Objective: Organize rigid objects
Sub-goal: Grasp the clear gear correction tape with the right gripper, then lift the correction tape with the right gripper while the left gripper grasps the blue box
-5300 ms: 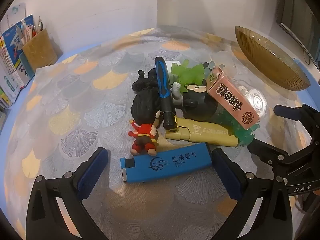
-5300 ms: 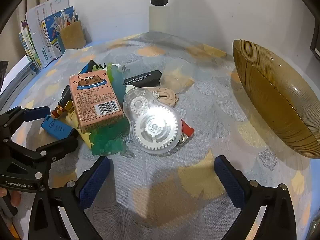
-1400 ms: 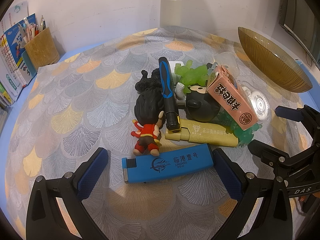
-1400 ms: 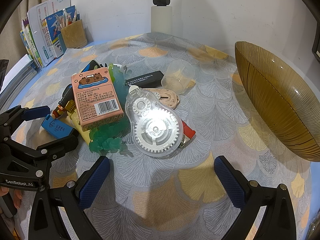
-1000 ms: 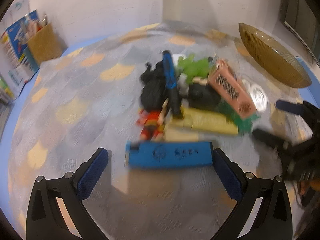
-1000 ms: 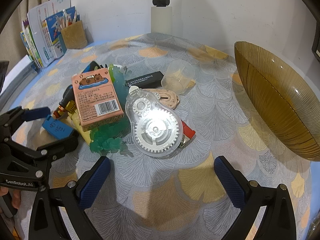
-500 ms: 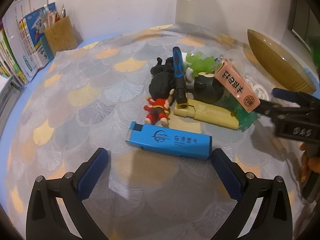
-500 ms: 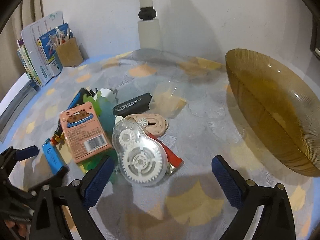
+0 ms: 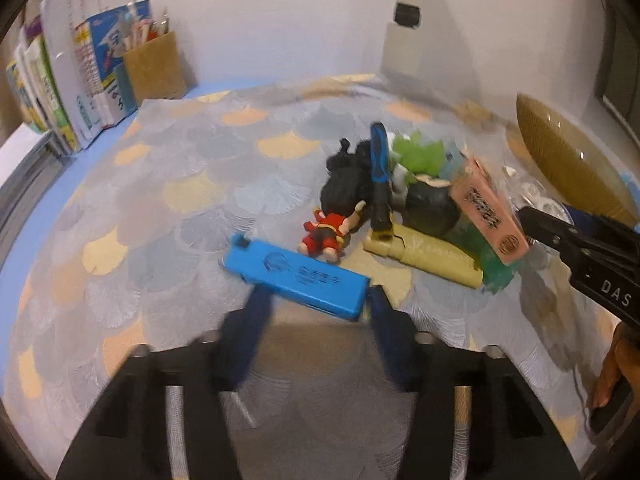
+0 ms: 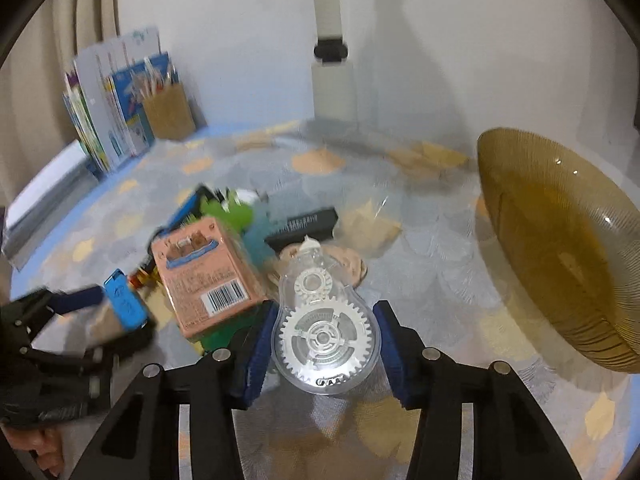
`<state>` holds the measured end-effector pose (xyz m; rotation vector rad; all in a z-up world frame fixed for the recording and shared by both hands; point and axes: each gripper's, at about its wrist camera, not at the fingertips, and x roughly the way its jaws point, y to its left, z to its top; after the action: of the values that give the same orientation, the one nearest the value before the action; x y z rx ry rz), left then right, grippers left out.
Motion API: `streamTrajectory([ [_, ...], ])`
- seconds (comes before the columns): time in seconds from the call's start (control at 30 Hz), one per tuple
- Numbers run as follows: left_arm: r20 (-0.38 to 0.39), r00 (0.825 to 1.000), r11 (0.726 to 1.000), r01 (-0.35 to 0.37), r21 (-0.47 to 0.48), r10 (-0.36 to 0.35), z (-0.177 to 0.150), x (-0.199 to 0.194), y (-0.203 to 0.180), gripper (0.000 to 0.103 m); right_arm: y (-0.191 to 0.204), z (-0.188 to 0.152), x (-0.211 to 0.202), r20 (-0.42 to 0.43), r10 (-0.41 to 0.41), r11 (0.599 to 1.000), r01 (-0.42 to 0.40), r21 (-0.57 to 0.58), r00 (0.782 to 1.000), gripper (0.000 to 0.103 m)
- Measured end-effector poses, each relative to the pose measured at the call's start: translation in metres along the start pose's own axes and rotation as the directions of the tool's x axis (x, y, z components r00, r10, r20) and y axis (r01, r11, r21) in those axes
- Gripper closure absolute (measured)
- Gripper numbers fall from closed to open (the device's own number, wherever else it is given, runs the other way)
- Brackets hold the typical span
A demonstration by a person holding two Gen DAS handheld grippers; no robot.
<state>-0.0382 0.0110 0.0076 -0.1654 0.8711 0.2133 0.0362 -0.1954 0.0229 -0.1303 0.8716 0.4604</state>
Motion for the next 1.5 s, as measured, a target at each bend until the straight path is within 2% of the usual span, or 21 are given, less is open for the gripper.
streamTrajectory([
  [0.1, 0.012, 0.999, 0.998, 0.042, -0.052, -0.041, 0.001, -0.001, 0.011, 0.078, -0.003, -0.001, -0.009, 0.048, 0.013, 1.000, -0.013, 0.014, 0.999, 0.055],
  [0.17, 0.015, 0.998, 0.996, 0.054, -0.071, -0.053, 0.002, -0.001, 0.014, 0.082, -0.004, -0.001, -0.014, 0.072, 0.018, 1.000, -0.019, 0.015, 0.997, 0.055],
  [0.3, 0.042, 0.998, 0.996, 0.059, -0.071, -0.056, 0.001, -0.006, 0.013, 0.086, -0.003, -0.002, -0.022, 0.111, 0.028, 0.999, -0.029, 0.013, 0.993, 0.055],
  [0.43, 0.088, 0.995, 0.999, 0.053, -0.011, -0.052, 0.000, -0.016, 0.004, 0.085, -0.006, -0.001, -0.023, 0.114, 0.053, 0.998, -0.056, 0.023, 0.992, 0.055],
  [0.47, 0.096, 0.994, 0.999, 0.042, 0.015, -0.043, -0.001, -0.018, 0.002, 0.077, -0.006, -0.001, -0.022, 0.111, 0.057, 0.998, -0.060, 0.026, 0.992, 0.055],
  [0.5, 0.106, 0.994, 0.998, 0.009, 0.061, -0.015, 0.000, -0.021, 0.000, 0.051, -0.007, -0.001, -0.022, 0.109, 0.062, 0.997, -0.066, 0.028, 0.992, 0.055],
  [0.53, 0.109, 0.994, 0.994, -0.017, 0.110, 0.005, 0.001, -0.022, 0.000, 0.032, -0.007, -0.001, -0.021, 0.107, 0.066, 0.997, -0.070, 0.029, 0.992, 0.055],
  [0.57, 0.113, 0.994, 0.989, -0.018, 0.145, 0.001, 0.003, -0.022, 0.002, 0.001, -0.008, -0.001, -0.021, 0.105, 0.071, 0.997, -0.075, 0.031, 0.992, 0.055],
  [0.63, 0.128, 0.987, 0.975, 0.063, 0.214, -0.092, 0.007, -0.028, 0.016, 0.001, -0.008, -0.001, -0.020, 0.102, 0.080, 0.996, -0.083, 0.029, 0.992, 0.055],
  [0.67, 0.122, 0.984, 0.970, 0.103, 0.220, -0.132, 0.010, -0.029, 0.024, 0.001, -0.007, -0.002, -0.020, 0.101, 0.083, 0.996, -0.086, 0.028, 0.991, 0.055],
  [0.73, 0.057, 0.975, 0.966, 0.205, 0.157, -0.216, 0.021, -0.022, 0.048, 0.001, -0.007, -0.002, -0.020, 0.098, 0.094, 0.995, -0.097, 0.026, 0.991, 0.055],
  [0.8, -0.008, 0.961, 0.958, 0.275, 0.083, -0.275, 0.029, -0.008, 0.063, 0.001, -0.008, -0.002, -0.019, 0.095, 0.099, 0.994, -0.102, 0.031, 0.991, 0.055],
  [0.87, -0.032, 0.955, 0.951, 0.297, 0.082, -0.295, 0.031, 0.002, 0.067, 0.001, -0.010, -0.002, -0.018, 0.092, 0.104, 0.993, -0.108, 0.039, 0.990, 0.055],
  [0.97, -0.055, 0.965, 0.952, 0.262, 0.159, -0.257, 0.031, 0.012, 0.059, 0.001, -0.012, -0.002, -0.018, 0.092, 0.110, 0.992, -0.115, 0.052, 0.990, 0.055],
  [1.1, -0.110, 0.957, 0.938, 0.285, 0.198, -0.268, 0.030, 0.023, 0.049, 0.001, -0.013, -0.002, -0.017, 0.082, 0.117, 0.991, -0.122, 0.060, 0.990, 0.055],
  [1.3, -0.103, 0.983, 0.938, 0.175, 0.300, -0.150, 0.029, 0.031, 0.030, 0.000, -0.015, -0.001, -0.004, 0.020, 0.115, 0.990, -0.116, 0.082, 0.993, 0.055],
  [1.5, -0.092, 0.985, 0.947, 0.166, 0.276, -0.146, 0.030, 0.032, 0.030, 0.000, -0.028, -0.003, 0.014, -0.063, 0.143, 0.978, -0.131, 0.161, 0.988, 0.055],
])
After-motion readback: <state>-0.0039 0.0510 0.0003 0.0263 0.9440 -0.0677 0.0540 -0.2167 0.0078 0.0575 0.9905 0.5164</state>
